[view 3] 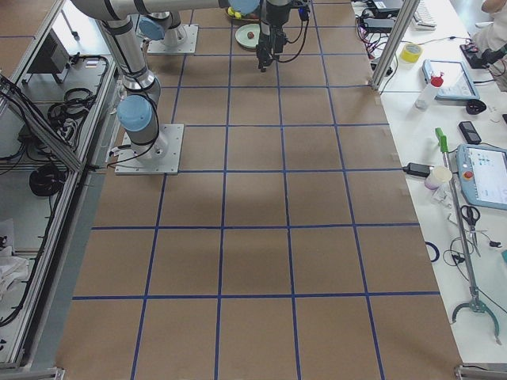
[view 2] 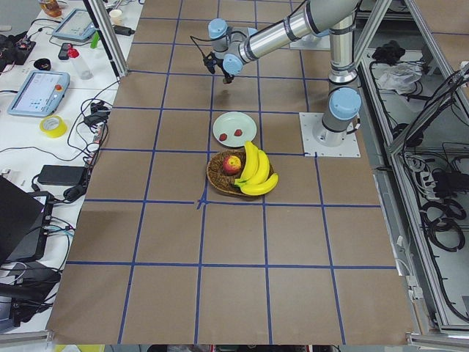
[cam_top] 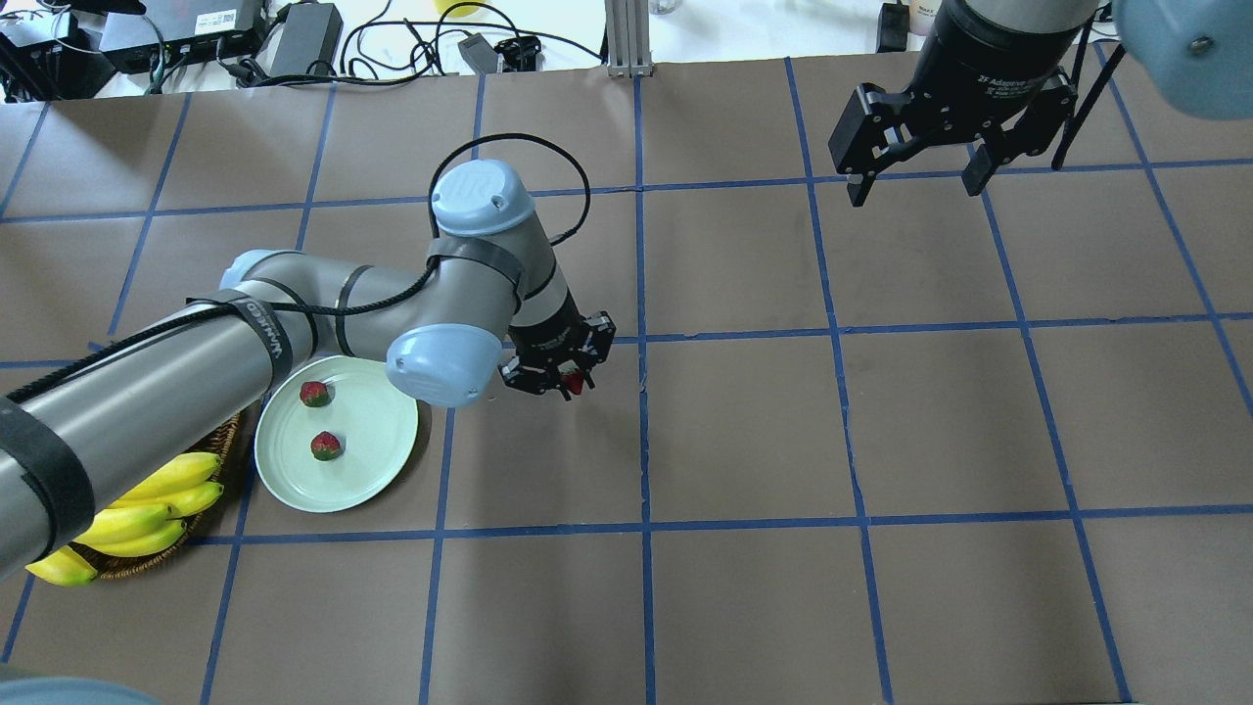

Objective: Collect all strawberries into plate

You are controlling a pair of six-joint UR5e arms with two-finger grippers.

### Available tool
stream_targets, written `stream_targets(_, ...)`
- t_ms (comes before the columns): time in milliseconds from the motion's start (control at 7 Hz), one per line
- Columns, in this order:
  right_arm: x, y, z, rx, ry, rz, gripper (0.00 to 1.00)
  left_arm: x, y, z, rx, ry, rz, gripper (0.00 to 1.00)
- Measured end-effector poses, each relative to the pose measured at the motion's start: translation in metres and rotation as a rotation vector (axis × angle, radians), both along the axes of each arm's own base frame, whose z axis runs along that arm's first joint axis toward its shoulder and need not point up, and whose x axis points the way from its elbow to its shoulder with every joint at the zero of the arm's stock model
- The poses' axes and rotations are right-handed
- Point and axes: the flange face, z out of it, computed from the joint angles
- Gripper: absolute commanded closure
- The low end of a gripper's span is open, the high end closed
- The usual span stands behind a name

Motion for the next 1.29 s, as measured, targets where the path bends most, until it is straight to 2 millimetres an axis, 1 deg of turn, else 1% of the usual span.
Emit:
stream_targets(143,0.0,0.0,0.0,0.0,0.0,0.0,0.0,0.045,-0.016,0.008,0.011,-0.025,-0.018,1.0)
stream_targets(286,0.0,0.0,0.0,0.0,0.0,0.0,0.0,0.094,-0.025,0.012,0.032,-0.051,-0.046,1.0)
stream_targets(429,0.0,0.0,0.0,0.0,0.0,0.0,0.0,0.14,-0.028,0.013,0.066,-0.062,-0.081,1.0)
stream_targets(571,0.0,0.0,0.0,0.0,0.0,0.0,0.0,0.175,-0.024,0.01,0.104,-0.057,-0.111,1.0)
stream_targets(714,0.0,0.0,0.0,0.001,0.0,0.0,0.0,0.2,-0.017,0.003,0.138,-0.048,-0.128,1.0)
stream_targets(857,0.0,0.0,0.0,0.0,0.0,0.0,0.0,0.212,-0.01,-0.004,0.163,-0.038,-0.139,0.98)
stream_targets(1000,0.0,0.0,0.0,0.0,0.0,0.0,0.0,0.217,-0.004,-0.009,0.179,-0.034,-0.144,0.1)
stream_targets(1143,0.0,0.0,0.0,0.0,0.0,0.0,0.0,0.219,0.0,-0.009,0.189,-0.038,-0.146,0.0)
stream_targets(1286,0.0,0.0,0.0,0.0,0.0,0.0,0.0,0.22,0.003,-0.006,0.204,-0.04,-0.145,0.0)
